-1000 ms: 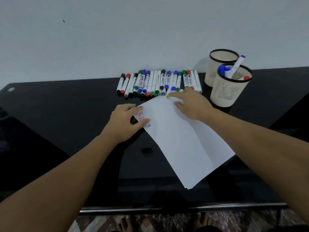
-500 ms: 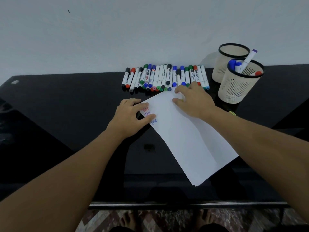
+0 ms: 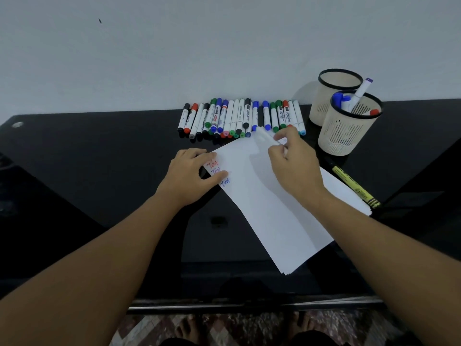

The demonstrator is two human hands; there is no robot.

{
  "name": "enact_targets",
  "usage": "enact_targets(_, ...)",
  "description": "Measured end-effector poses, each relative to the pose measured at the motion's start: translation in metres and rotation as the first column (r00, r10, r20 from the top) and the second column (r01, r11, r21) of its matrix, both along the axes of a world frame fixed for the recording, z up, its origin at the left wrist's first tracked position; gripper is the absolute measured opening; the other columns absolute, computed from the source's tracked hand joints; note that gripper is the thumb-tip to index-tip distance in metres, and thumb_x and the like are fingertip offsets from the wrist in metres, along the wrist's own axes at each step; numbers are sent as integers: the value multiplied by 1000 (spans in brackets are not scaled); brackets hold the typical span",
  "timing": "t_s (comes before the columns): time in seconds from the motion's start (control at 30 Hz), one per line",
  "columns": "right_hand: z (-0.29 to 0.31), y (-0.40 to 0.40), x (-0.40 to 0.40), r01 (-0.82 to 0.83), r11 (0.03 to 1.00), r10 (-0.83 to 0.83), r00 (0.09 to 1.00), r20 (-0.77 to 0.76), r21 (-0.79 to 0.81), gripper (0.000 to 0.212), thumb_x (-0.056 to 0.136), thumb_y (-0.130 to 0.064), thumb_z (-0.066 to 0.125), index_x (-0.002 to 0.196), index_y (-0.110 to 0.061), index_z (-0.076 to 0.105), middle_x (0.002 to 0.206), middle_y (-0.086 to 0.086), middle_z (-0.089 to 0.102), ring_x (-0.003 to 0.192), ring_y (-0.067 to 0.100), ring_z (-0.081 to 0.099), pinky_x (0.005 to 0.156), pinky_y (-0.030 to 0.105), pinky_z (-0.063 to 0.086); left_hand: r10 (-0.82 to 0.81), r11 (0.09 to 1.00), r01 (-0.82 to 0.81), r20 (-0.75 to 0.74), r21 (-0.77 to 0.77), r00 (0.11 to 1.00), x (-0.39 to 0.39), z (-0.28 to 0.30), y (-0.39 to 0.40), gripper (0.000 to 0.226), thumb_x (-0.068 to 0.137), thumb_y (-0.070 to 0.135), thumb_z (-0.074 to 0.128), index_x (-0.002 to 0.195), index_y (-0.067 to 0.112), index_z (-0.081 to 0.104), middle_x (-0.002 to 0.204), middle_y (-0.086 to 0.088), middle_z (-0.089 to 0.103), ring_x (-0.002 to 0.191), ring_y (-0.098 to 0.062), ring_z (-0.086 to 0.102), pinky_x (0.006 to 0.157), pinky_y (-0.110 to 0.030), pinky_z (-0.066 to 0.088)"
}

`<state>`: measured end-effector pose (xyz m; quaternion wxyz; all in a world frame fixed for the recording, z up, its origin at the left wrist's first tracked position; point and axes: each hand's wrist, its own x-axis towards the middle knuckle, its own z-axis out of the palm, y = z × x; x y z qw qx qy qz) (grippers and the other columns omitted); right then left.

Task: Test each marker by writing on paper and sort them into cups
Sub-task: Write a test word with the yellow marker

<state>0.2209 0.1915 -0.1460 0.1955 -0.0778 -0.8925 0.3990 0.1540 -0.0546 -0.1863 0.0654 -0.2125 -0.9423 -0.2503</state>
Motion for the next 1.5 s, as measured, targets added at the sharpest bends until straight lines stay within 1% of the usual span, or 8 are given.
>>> enact_targets(0.23, 8, -7, 26, -231, 956, 244, 969, 48, -183, 22, 102, -19, 50, 116, -29, 63, 83, -3, 63, 61, 3, 54, 51, 20, 42, -69, 998, 66, -257, -21, 964, 12, 14, 5, 71, 99, 41, 61, 160, 26, 27, 157, -1, 38, 143, -21, 32, 117, -39, 27)
enact_targets(0.43, -2, -3, 18, -236, 943, 262, 962, 82, -236, 20, 104, -25, 52, 118, -35, 63, 100, 2, 69, 89, 18, 65, 78, 33, 52, -196, 981, 186, -264, -63, 944, 11, 28, 7, 32, 102, 23, 60, 132, 16, 64, 117, -3, 66, 101, -22, 57, 89, -45, 50)
enact_targets(0.53, -8, 1, 12, -254, 966, 247, 961, 122, 41, 21, 103, -31, 57, 122, -32, 65, 114, -5, 65, 95, 9, 57, 86, 26, 46, -207, 978, 198, -184, -68, 961, 14, 26, 1, 30, 101, 27, 61, 129, 16, 67, 112, 1, 67, 99, -17, 57, 88, -37, 49)
enact_targets(0.67, -6, -6, 7, -330, 773, 303, 942, 141, 541, 42, 101, -53, 54, 137, -34, 60, 131, -8, 60, 126, 18, 50, 114, 45, 32, -221, 975, 215, -152, -57, 963, 19, 31, 2, 26, 101, 33, 61, 120, 17, 67, 112, 5, 66, 98, -11, 57, 87, -30, 48)
enact_targets(1.07, 7, -9, 3, -493, 554, 465, 852, 241, 671, 42, 111, -45, 29, 143, -30, 52, 100, -5, 51, 92, 20, 50, 81, 36, 35, -294, 927, 272, -50, -258, 954, 39, 48, 5, 59, 98, 62, 21, 103, 17, 59, 87, 4, 60, 75, -16, 55, 71, -40, 47)
enact_targets(1.23, -5, 2, 0, -339, 714, 411, 911, 25, 612, 46, 105, -38, 54, 147, -21, 52, 125, 8, 60, 114, 28, 55, 100, 47, 46, -207, 973, 201, -51, -109, 977, 39, 45, 0, 41, 106, 52, 29, 100, 19, 54, 81, 5, 59, 71, -12, 55, 65, -37, 45)
enact_targets(1.37, -5, -15, 4, -151, 984, 157, 986, -55, 96, 68, 102, -38, 62, 159, -21, 29, 154, 9, 33, 143, 22, 34, 115, 35, 32, -115, 992, 113, 31, 56, 993, 44, 38, -4, 34, 107, 52, 29, 105, 26, 50, 77, 6, 63, 66, -6, 58, 59, -28, 43)
enact_targets(1.5, 10, -41, 1, -70, 703, 246, 958, 149, -708, 36, 107, -43, 51, 139, -26, 47, 124, 1, 70, 116, 17, 67, 104, 40, 48, -139, 990, 138, 100, 20, 985, 52, 38, 12, 31, 106, 52, 33, 105, 26, 50, 79, 5, 66, 67, -12, 61, 64, -40, 51)
